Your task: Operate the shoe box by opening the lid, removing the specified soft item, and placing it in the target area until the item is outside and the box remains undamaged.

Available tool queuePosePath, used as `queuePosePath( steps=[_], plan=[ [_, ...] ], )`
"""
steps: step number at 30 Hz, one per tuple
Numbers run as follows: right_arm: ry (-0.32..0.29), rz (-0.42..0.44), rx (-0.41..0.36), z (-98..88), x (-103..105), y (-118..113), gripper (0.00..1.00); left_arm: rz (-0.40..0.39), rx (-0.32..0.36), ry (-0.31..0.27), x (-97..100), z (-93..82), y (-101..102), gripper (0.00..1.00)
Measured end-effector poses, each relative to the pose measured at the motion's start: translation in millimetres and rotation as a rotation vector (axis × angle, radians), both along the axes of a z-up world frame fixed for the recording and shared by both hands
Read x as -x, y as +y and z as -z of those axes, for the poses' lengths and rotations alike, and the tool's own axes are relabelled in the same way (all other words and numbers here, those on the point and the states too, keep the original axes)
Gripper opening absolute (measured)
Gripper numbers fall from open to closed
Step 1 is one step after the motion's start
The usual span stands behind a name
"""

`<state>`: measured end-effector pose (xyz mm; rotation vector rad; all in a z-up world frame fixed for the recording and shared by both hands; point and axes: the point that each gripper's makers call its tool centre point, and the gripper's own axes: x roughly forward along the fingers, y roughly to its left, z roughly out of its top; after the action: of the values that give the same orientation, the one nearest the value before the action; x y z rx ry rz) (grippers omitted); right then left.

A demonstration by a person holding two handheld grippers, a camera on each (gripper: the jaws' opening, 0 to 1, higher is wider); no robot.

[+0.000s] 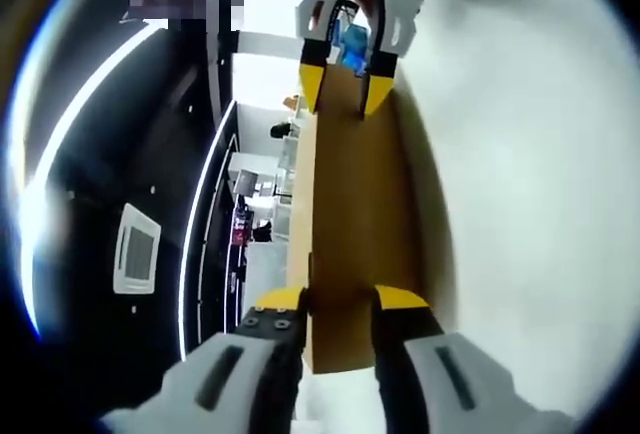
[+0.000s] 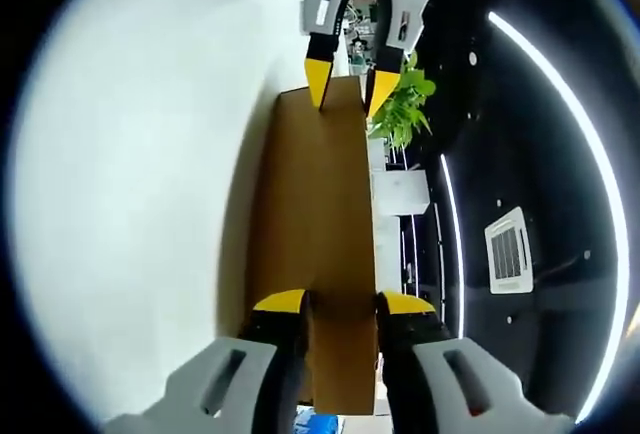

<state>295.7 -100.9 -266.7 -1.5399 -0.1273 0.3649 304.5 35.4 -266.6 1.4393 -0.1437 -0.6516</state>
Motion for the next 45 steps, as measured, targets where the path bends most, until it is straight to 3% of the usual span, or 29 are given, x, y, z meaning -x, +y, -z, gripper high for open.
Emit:
queuePosePath(
  steps=[24, 45],
  plan=[
    [0.015, -0.012, -0.005, -0.2, 14.9, 2.9, 0.26, 0.008, -0.011, 0.0, 11.5, -0.9, 2.7, 0.24],
    [0.016, -0.03, -0.017, 0.2, 41.2, 4.3, 0.26, 0.014, -0.019, -0.001, 44.1, -4.7, 5.5, 0.22]
  ],
)
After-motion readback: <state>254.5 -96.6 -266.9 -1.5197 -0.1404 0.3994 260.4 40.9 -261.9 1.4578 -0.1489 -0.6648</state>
